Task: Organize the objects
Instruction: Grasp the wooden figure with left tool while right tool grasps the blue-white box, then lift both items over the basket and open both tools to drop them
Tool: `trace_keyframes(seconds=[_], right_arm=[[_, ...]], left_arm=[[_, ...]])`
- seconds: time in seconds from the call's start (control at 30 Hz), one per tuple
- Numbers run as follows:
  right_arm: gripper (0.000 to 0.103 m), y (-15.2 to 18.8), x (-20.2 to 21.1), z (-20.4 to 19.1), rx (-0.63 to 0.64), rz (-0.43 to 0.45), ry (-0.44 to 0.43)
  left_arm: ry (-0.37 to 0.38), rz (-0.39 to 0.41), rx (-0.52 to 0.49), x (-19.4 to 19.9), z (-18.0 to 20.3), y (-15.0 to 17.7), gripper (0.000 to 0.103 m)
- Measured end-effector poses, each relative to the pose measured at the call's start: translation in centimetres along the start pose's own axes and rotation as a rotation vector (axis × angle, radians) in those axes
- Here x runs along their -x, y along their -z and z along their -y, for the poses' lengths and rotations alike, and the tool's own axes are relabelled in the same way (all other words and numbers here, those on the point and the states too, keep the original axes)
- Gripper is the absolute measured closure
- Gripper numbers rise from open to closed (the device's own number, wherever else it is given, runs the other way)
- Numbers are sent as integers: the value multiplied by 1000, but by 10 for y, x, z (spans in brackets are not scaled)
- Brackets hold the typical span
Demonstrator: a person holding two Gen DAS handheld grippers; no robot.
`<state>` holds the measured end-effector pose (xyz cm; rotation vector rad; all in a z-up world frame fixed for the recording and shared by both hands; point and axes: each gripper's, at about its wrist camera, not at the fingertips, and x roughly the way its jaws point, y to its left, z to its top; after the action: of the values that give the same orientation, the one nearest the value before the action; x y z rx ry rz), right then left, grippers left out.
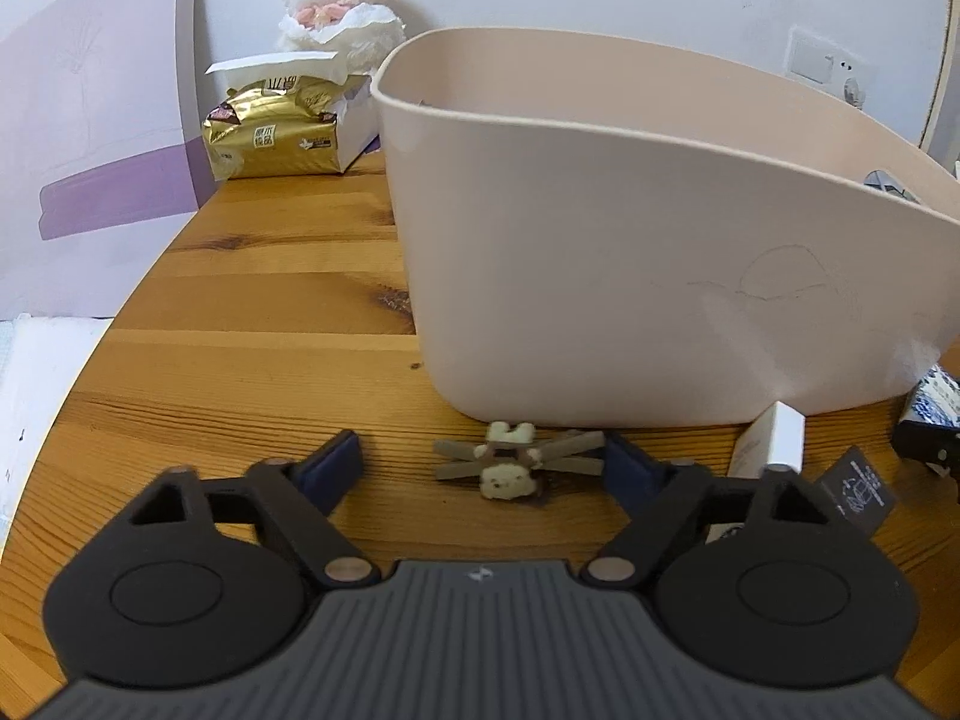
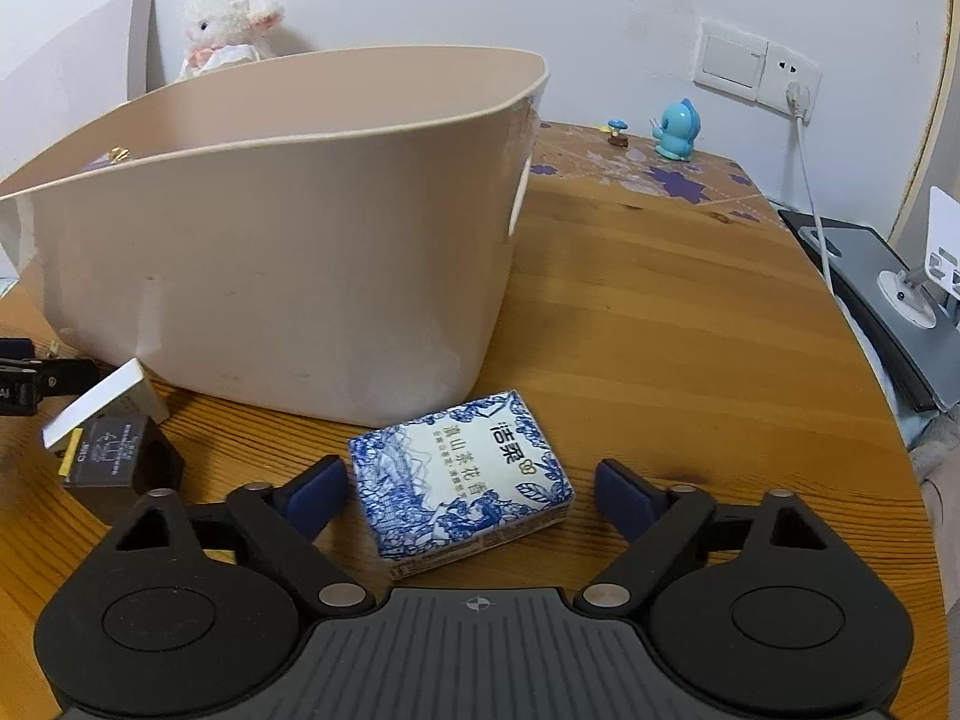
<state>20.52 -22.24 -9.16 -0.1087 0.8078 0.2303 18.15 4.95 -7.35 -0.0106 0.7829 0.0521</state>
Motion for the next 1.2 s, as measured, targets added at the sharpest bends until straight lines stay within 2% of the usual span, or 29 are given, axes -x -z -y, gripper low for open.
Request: trace_keyframes(seconds=[0.07, 0.1, 0.27, 0.43, 0.53, 0.97, 1.2], right_arm=[[33, 0, 3, -2, 7, 5, -6], [34, 0, 4, -3, 6, 3, -11], [39, 1, 10, -6, -6, -11, 0], [39, 6, 23, -9, -1, -22, 10], [39, 7, 40, -11, -3, 1, 12], [39, 2, 130, -30, 35, 158, 13], [39, -8, 168, -38, 49, 264, 8]], left_arm=[[9, 3, -7, 2, 1, 0, 39], [15, 2, -9, 3, 1, -1, 42], [29, -25, -18, 9, 1, 1, 43], [41, -38, -11, 18, -2, 9, 43], [41, -22, -17, 29, -2, 13, 43], [73, 110, -60, 105, 3, 11, 43], [81, 200, -98, 137, 12, -1, 43]])
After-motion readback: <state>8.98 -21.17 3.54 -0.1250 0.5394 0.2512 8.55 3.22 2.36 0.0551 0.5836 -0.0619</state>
